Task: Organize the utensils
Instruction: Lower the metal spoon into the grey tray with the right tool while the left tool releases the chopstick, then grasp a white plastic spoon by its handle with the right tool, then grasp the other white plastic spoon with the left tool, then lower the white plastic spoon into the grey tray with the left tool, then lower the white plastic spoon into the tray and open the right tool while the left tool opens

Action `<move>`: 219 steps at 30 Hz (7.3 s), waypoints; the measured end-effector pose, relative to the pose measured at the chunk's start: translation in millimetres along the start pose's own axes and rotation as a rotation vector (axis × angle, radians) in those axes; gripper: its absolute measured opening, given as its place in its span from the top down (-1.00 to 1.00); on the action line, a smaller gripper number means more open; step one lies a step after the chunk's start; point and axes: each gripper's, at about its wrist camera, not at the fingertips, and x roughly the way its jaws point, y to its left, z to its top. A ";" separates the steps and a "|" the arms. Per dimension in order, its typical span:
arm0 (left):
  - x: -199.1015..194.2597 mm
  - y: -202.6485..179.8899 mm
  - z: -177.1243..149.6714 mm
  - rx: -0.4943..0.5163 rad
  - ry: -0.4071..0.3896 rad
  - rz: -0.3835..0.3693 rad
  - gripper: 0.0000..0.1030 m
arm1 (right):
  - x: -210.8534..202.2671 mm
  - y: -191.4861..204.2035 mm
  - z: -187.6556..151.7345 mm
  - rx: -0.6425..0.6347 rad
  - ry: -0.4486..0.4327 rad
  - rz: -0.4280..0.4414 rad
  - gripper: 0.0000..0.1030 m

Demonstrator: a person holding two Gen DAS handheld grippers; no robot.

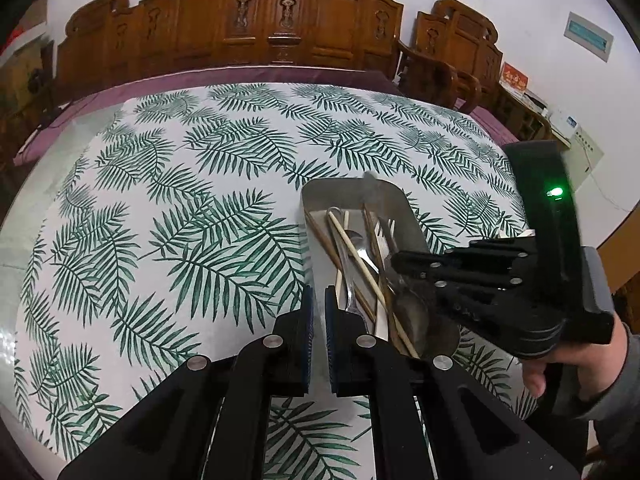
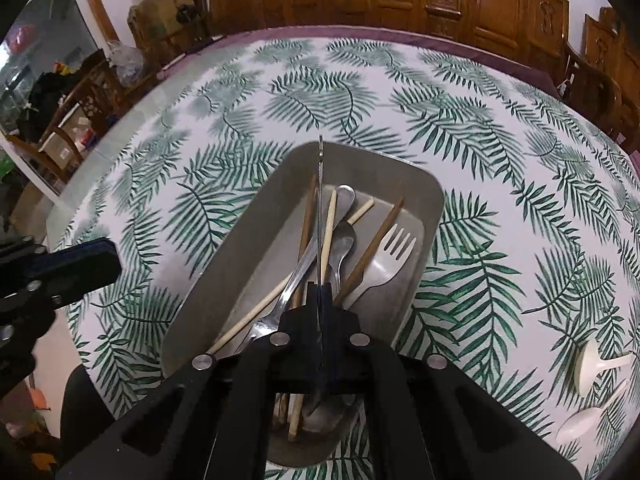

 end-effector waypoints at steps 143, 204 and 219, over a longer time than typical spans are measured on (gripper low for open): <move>54.0 -21.6 6.5 -0.046 0.076 0.105 0.96 | -95.5 -128.8 -86.2 0.269 -0.133 -0.032 0.89; -25.1 29.0 -19.7 -0.064 -0.046 0.106 -0.44 | 6.9 3.8 12.8 0.179 -0.001 0.183 0.82; -64.6 -10.1 -18.6 -0.023 -0.135 0.098 -0.75 | -103.0 -12.1 -34.6 0.076 -0.204 0.042 0.37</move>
